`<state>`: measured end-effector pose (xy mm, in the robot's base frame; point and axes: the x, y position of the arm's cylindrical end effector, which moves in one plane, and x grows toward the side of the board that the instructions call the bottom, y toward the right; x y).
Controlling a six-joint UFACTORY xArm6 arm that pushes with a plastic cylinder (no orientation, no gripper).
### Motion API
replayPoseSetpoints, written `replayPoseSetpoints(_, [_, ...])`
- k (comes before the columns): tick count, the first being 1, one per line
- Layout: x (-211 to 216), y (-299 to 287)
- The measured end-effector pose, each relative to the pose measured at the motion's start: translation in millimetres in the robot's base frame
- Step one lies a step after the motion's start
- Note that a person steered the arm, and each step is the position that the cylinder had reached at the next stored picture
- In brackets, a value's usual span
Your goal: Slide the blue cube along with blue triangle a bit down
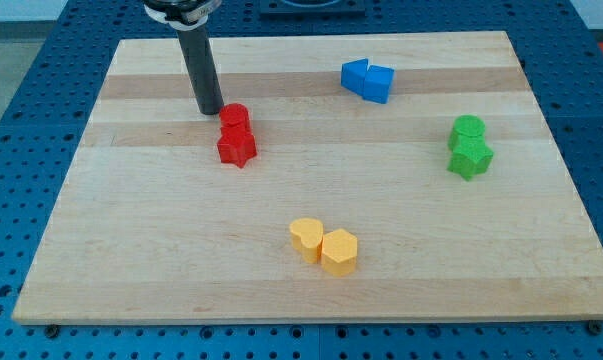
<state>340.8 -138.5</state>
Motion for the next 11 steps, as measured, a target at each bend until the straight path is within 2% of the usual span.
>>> replayPoseSetpoints(2, [-53,51])
replayPoseSetpoints(4, [-102,141])
replayPoseSetpoints(5, [-102,180])
replayPoseSetpoints(8, [-52,226])
replayPoseSetpoints(10, [-34,231])
replayPoseSetpoints(11, [-31,213])
